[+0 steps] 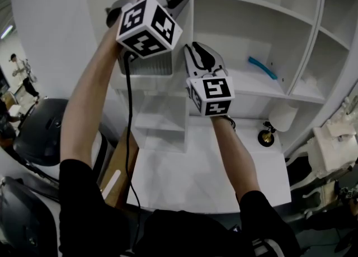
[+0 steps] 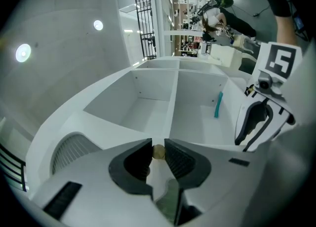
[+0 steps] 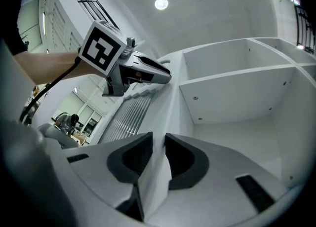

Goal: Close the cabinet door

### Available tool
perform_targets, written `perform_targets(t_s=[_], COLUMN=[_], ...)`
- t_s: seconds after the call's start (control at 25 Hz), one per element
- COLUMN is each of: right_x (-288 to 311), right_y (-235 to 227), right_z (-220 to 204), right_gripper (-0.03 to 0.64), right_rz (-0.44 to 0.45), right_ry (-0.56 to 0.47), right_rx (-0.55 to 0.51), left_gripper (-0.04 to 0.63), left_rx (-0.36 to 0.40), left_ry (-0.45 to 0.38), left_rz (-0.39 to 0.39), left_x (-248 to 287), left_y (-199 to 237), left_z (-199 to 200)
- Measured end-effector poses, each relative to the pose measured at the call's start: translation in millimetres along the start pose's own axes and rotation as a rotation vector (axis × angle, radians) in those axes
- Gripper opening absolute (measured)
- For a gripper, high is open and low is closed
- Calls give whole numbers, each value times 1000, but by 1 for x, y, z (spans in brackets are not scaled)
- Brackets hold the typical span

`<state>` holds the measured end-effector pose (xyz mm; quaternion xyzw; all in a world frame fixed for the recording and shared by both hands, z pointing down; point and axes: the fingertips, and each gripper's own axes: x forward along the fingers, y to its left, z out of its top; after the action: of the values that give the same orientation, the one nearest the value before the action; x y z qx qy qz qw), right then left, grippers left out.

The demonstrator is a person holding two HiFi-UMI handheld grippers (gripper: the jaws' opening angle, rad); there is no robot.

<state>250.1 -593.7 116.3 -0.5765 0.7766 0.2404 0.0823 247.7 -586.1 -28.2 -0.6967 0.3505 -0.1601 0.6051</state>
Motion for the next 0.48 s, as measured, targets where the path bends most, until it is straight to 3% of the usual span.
perform_targets(t_s=[0.12,0.24,0.32,0.48], right_x=[2,0,-3,-14], right_y=[0,2,2,-4], right_z=[-2,-5,-9,-23], right_gripper=[94,77,57,20], right_rz=[0,18,38,38], right_ry=[10,43,80,152], right_rx=[2,40,28,-29], left_gripper=[89,89,91,89], left_rx=[-52,-177,-307,-650], left_ry=[-7,-48,-82,-148], left_rz=[63,212,286,232], left_x=[1,-8,-14,-19], left_y=[3,7,4,-24], left_z=[-2,-6,-14,-31])
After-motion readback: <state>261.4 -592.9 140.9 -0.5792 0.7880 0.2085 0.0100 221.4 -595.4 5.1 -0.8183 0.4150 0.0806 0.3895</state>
